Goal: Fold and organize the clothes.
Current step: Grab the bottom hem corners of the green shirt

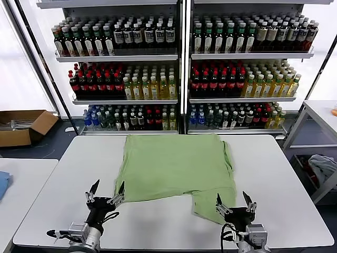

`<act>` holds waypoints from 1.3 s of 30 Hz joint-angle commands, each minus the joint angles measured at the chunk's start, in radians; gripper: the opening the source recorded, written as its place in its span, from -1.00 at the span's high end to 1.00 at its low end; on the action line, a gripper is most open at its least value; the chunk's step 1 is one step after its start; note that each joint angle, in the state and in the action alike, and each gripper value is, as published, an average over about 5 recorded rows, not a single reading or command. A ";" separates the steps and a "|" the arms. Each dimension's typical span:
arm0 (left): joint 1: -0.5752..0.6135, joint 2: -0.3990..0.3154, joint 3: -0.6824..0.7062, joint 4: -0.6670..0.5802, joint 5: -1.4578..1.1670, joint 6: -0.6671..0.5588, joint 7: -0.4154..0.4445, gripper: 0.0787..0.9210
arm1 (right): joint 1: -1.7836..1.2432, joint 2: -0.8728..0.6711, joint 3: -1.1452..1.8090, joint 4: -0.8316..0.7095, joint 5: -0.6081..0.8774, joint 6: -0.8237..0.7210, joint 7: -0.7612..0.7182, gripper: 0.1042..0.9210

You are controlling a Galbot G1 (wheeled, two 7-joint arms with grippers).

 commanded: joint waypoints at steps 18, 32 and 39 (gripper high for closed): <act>-0.048 0.084 0.020 0.096 -0.084 0.151 0.029 -0.77 | -0.038 0.038 -0.011 -0.018 0.023 -0.015 0.062 -0.76; -0.100 0.116 0.014 0.145 -0.160 0.171 0.019 -0.77 | -0.055 0.065 -0.003 -0.027 0.022 -0.020 0.058 -0.76; -0.099 0.116 0.018 0.150 -0.158 0.170 0.015 -0.77 | -0.036 0.080 -0.006 -0.065 0.022 -0.021 0.052 -0.76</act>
